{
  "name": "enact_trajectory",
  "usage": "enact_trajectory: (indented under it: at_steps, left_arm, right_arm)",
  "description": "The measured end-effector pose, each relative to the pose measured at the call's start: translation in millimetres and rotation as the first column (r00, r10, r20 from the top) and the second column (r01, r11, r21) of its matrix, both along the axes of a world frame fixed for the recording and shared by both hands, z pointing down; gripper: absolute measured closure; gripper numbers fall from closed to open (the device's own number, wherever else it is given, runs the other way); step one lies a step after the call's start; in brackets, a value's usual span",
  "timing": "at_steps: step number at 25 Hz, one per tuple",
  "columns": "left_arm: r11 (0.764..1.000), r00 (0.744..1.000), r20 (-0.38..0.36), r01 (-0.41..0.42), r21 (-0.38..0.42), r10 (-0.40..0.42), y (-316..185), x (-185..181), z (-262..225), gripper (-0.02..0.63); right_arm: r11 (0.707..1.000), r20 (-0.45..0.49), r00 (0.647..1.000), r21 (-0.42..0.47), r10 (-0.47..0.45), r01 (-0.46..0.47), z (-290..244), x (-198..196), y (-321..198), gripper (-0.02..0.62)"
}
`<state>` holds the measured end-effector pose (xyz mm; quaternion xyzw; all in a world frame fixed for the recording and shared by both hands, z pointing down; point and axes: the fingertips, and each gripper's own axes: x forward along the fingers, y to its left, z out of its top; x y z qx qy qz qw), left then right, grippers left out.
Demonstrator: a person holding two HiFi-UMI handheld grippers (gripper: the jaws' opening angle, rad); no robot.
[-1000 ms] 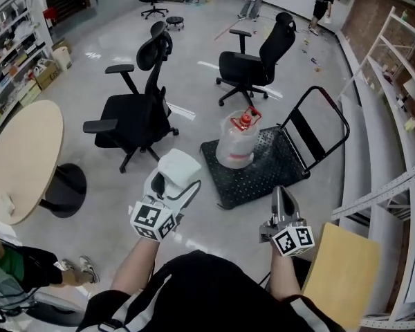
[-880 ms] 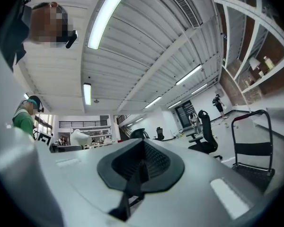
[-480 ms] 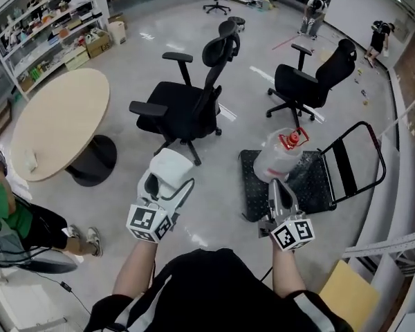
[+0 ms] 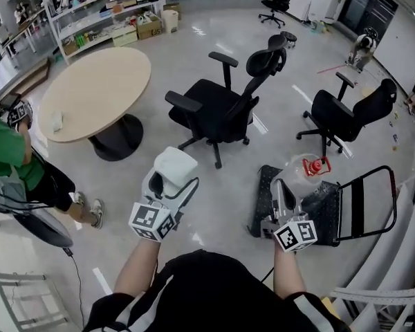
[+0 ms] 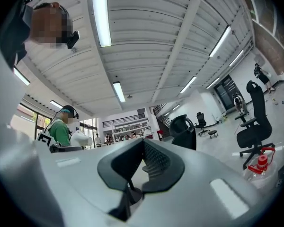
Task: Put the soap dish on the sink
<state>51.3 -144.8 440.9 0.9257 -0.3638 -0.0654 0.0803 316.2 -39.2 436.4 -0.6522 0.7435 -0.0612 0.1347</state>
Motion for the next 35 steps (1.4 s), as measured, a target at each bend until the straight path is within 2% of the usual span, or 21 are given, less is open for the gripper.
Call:
enact_trajectory:
  at_steps: [10, 21, 25, 35]
  left_arm:
    - [0.994, 0.994, 0.021, 0.108, -0.02, -0.107, 27.9, -5.9, 7.1, 0.138]
    - [0.992, 0.992, 0.015, 0.124, -0.009, -0.124, 42.8, 9.6, 4.7, 0.138]
    - [0.989, 0.989, 0.01, 0.146, -0.007, -0.146, 36.8, -13.8, 5.0, 0.138]
    - [0.972, 0.972, 0.016, 0.234, 0.005, -0.234, 9.3, -108.6, -1.1, 0.138]
  right_arm:
    - [0.993, 0.023, 0.993, -0.025, -0.115, 0.115, 9.7, -2.7, 5.7, 0.592]
    - [0.985, 0.028, 0.986, -0.045, -0.164, 0.165, 17.5, 8.0, 6.2, 0.592]
    - [0.984, 0.022, 0.984, -0.043, -0.175, 0.176, 18.0, -11.9, -6.4, 0.592]
    - [0.974, 0.001, 0.974, -0.014, -0.228, 0.228, 5.2, -90.3, -47.9, 0.592]
